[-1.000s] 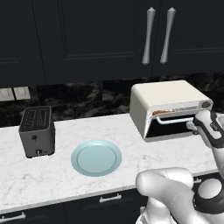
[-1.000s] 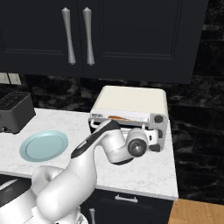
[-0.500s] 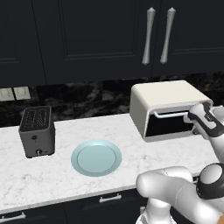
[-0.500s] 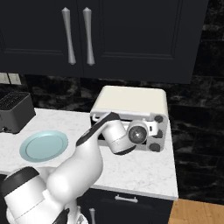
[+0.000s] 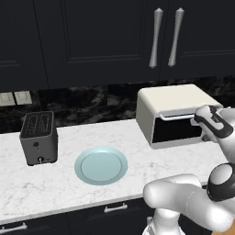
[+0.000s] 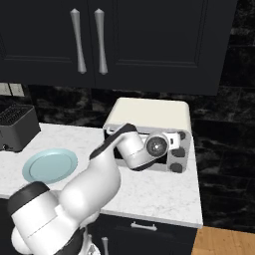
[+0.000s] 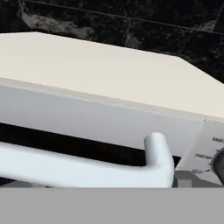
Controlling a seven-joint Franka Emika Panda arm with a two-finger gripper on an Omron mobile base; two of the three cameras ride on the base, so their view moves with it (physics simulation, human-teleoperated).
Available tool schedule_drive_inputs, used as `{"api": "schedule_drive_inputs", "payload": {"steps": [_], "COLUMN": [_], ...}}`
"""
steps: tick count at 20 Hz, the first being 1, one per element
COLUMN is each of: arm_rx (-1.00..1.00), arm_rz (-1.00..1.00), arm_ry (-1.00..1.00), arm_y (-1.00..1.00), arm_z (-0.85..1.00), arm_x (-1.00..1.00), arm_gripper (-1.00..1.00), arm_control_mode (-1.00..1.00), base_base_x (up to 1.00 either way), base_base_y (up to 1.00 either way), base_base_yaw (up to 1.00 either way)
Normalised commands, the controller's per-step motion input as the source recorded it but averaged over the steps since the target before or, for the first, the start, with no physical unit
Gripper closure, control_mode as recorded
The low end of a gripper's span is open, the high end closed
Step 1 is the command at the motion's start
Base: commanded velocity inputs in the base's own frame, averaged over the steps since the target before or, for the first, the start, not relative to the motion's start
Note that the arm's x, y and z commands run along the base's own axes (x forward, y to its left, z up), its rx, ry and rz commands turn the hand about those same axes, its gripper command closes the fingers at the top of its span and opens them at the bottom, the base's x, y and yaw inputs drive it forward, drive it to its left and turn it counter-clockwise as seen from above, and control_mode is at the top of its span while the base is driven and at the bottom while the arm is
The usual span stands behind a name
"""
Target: Pick up the kebab skewer and baguette bread, and place them inside the toaster oven. Close the toaster oven door and start by setting the timer.
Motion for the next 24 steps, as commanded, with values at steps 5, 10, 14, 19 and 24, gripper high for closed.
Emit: {"api": "schedule_drive_inputs", "payload": {"steps": [5,10,14,19,24], "arm_rx": [0.0,0.0,0.0,0.01,0.06], "arm_rz": [-0.02,0.0,0.0,-0.01,-0.03], "arm_ry": [0.0,0.0,0.0,0.0,0.0], "arm_y": [0.06,0.0,-0.03,-0.15,-0.49], "arm_z": [-0.08,-0.14,-0.22,-0.15,-0.02], "arm_x": [0.21,-0.03,-0.26,-0.24,-0.15], "arm_gripper": [-1.0,-1.0,-1.0,-1.0,-1.0], "arm_control_mode": [-1.0,-1.0,-1.0,-1.0,-1.0], "base_base_x": [0.0,0.0,0.0,0.0,0.0], "base_base_y": [0.0,0.0,0.0,0.0,0.0], "base_base_yaw": [0.0,0.0,0.0,0.0,0.0]}}
